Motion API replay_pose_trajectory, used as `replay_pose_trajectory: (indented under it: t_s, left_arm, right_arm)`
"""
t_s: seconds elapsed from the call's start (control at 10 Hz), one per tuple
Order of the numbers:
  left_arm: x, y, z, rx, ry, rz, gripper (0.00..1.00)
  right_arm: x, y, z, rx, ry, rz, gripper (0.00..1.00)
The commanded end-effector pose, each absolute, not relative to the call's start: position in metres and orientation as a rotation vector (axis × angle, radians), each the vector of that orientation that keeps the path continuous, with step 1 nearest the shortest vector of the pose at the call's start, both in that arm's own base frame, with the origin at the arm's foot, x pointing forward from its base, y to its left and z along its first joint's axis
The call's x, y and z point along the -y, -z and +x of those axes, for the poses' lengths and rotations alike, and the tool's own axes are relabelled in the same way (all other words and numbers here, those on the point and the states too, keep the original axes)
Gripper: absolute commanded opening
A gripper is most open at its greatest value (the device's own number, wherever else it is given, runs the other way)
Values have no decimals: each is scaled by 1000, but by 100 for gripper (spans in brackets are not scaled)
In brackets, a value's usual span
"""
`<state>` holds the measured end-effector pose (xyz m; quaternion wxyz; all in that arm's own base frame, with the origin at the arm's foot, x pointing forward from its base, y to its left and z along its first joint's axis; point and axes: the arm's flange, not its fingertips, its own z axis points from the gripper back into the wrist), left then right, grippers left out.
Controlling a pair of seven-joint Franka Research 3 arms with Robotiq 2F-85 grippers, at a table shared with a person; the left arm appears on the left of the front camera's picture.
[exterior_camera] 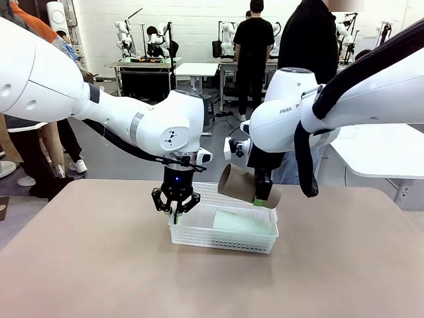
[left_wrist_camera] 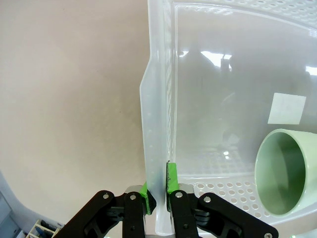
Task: Clean and organize the cups into the basket.
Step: Pick up the Reusable plastic cup from the right side of the table and stack it inside the Organizing basket in the center of the table.
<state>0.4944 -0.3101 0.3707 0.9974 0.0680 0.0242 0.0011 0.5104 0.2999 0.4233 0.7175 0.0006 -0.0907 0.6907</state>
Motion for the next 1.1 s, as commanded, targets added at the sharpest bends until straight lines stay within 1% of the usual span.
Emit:
replay_pose_trajectory:
  t_s: [0.0, 0.6, 1.0]
  left_arm:
    - [309, -370, 494, -49, 2, 140, 0]
    - [309, -370, 494, -49, 2, 140, 0]
    - [309, -370, 494, -49, 2, 140, 0]
  right_arm:
    - [-313, -430, 523, 228, -1537, 27, 81]
    - [-304, -401, 548, 292, -1553, 119, 81]
    - [-298, -383, 563, 379, -1542, 210, 81]
